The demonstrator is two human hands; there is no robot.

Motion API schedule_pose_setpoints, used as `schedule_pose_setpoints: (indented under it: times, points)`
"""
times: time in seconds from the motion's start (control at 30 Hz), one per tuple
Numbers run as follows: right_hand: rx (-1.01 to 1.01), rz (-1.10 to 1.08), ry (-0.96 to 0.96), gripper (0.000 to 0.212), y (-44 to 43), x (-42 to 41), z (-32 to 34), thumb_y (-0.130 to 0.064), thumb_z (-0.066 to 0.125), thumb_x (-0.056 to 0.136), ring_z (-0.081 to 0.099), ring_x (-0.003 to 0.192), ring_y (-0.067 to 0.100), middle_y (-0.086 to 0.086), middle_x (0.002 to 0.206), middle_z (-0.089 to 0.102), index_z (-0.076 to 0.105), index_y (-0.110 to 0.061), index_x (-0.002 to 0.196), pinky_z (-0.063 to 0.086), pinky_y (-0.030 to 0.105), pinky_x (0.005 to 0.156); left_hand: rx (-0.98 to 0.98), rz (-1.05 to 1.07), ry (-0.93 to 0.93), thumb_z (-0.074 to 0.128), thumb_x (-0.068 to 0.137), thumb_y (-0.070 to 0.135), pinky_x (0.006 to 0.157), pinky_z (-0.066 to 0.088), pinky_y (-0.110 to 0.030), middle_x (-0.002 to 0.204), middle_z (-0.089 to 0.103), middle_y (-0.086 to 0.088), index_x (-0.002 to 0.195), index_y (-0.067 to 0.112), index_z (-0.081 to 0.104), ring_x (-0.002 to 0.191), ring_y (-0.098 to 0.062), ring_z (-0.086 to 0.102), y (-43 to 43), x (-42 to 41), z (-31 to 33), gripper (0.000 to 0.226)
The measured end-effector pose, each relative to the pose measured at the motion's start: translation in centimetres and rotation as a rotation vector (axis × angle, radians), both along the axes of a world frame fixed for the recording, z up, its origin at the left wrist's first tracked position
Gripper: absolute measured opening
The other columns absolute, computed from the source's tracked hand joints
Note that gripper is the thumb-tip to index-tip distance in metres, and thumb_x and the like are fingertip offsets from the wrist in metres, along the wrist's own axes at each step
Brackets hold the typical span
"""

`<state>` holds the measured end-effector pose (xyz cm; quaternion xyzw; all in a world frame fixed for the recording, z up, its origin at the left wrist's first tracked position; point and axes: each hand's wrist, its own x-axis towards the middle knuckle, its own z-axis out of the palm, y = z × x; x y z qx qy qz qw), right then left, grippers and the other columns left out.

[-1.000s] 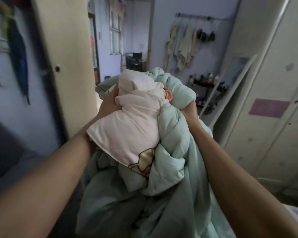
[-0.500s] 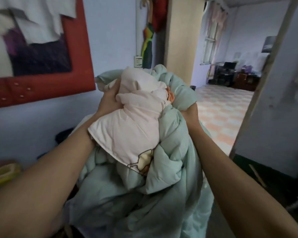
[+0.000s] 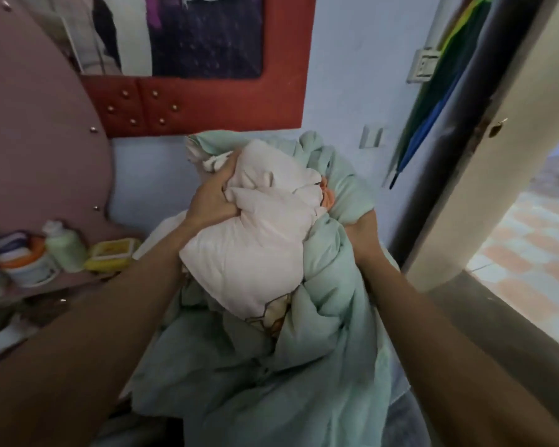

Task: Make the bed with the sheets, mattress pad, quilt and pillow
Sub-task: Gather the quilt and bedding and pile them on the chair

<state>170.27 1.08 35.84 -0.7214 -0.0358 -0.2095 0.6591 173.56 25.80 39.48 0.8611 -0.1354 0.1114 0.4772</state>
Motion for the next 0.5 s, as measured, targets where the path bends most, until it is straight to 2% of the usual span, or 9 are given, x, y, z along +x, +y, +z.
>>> schedule_pose_setpoints:
  times: [0.07,0.13,0.2,0.3,0.37,0.43,0.5]
  points:
    - [-0.093,0.05,0.102,0.041,-1.2,3.2,-4.1,-0.005,0.072,0.082,0.054,0.111,0.018,0.01,0.122,0.058,0.055,-0.005,0.119,0.042,0.013,0.089,0.047,0.019,0.033,0.054,0.061,0.061,0.113,0.029,-0.037,0.151,0.033,0.006,0.14,0.05,0.017,0.136,-0.019,0.035,-0.7,1.7,-2.6,0.088]
    - [-0.135,0.054,0.2,0.044,-1.6,5.2,-7.4,-0.006,0.069,0.084,0.051,0.109,0.016,0.011,0.125,0.056,0.052,0.002,0.124,0.04,0.01,0.086,0.063,0.034,0.048,0.053,0.072,0.053,0.112,0.02,-0.025,0.154,0.027,0.006,0.146,0.038,0.018,0.137,-0.012,0.028,-1.2,2.7,-5.9,0.083]
    - [-0.209,0.088,0.329,0.051,-2.4,6.8,-11.4,-0.017,0.073,0.082,0.051,0.111,0.015,0.007,0.123,0.056,0.053,0.002,0.125,0.039,0.013,0.09,0.067,0.07,0.094,0.049,0.079,0.044,0.109,0.019,-0.021,0.154,0.025,0.006,0.146,0.04,0.019,0.138,-0.011,0.027,-1.7,3.8,-10.4,0.074]
    - [-0.431,0.086,0.44,0.056,-3.6,7.5,-17.7,-0.03,0.075,0.077,0.056,0.116,0.022,0.011,0.124,0.061,0.058,-0.003,0.123,0.041,0.026,0.098,0.124,0.092,0.253,0.048,0.084,0.044,0.109,0.022,-0.023,0.156,0.023,0.004,0.138,0.06,0.012,0.138,-0.017,0.029,-1.9,3.9,-17.5,0.067]
    - [-0.536,0.07,0.475,0.05,-4.2,7.2,-20.9,-0.028,0.074,0.076,0.061,0.111,0.029,0.016,0.117,0.065,0.062,-0.002,0.117,0.047,0.038,0.097,0.231,0.082,0.348,0.052,0.086,0.045,0.11,0.027,-0.027,0.155,0.024,0.002,0.138,0.061,0.007,0.137,-0.019,0.032,-2.0,3.8,-21.4,0.071]
    - [-0.637,0.105,0.537,0.044,-5.0,6.9,-23.5,-0.026,0.069,0.08,0.062,0.108,0.029,0.017,0.113,0.066,0.063,0.0,0.115,0.046,0.032,0.092,0.31,0.013,0.419,0.056,0.084,0.04,0.111,0.033,-0.035,0.155,0.025,-0.004,0.14,0.058,0.0,0.135,-0.025,0.037,-2.6,3.8,-25.0,0.081]
    - [-0.752,0.165,0.619,0.041,-5.6,6.2,-26.1,-0.025,0.067,0.085,0.059,0.111,0.029,0.017,0.116,0.064,0.061,-0.001,0.117,0.041,0.027,0.089,0.397,-0.015,0.466,0.056,0.088,0.025,0.111,0.032,-0.037,0.156,0.021,-0.009,0.14,0.052,-0.006,0.135,-0.029,0.036,-3.5,3.5,-27.9,0.085]
